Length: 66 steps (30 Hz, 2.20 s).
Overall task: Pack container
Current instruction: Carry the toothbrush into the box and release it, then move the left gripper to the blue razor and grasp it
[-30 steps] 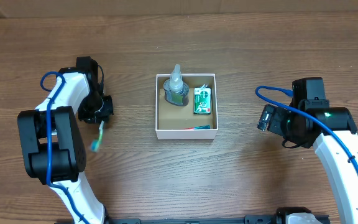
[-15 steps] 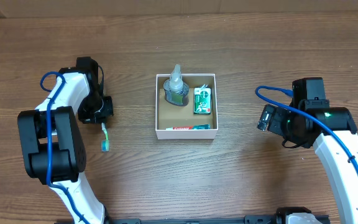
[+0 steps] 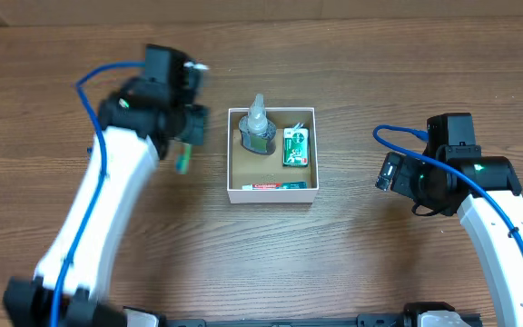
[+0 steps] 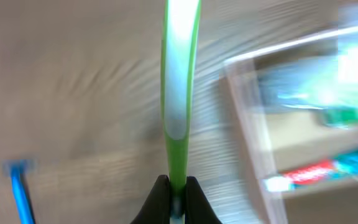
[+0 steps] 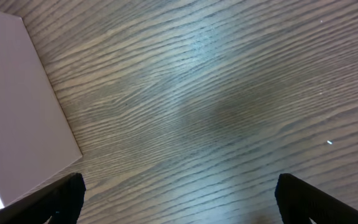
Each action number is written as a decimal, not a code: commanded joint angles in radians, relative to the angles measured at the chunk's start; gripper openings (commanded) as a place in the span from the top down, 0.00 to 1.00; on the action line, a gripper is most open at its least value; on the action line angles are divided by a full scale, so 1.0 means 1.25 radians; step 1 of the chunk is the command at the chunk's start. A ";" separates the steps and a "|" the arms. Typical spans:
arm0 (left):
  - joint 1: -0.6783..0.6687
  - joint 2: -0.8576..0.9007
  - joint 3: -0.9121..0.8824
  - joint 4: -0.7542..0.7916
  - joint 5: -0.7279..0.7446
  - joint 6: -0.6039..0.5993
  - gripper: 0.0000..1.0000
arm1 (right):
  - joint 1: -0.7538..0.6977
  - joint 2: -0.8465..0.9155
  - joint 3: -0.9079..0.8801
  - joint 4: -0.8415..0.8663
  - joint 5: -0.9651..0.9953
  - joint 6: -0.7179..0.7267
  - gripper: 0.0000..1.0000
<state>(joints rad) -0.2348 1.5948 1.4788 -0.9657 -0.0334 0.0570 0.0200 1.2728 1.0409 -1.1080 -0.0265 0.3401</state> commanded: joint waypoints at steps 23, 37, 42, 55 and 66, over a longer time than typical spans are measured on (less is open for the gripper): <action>-0.336 0.166 0.011 0.085 -0.065 0.252 0.46 | -0.003 -0.003 0.011 0.002 -0.002 0.000 0.00; -0.159 -0.125 0.030 -0.015 -0.287 -0.091 0.23 | -0.003 -0.003 0.011 0.002 -0.001 0.000 0.00; 0.103 -0.118 0.021 -0.046 -0.161 -0.121 0.19 | -0.003 -0.003 0.011 0.002 -0.001 0.000 0.00; 0.497 0.194 -0.021 -0.034 0.021 -0.137 0.18 | -0.003 -0.003 0.011 0.002 -0.002 0.000 0.00; 0.502 0.381 -0.022 0.017 0.021 -0.042 0.19 | -0.003 -0.003 0.011 0.002 -0.002 0.000 0.00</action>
<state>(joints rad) 0.3943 2.0243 1.4597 -0.9684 -0.0292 -0.0483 0.0200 1.2728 1.0409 -1.1107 -0.0265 0.3401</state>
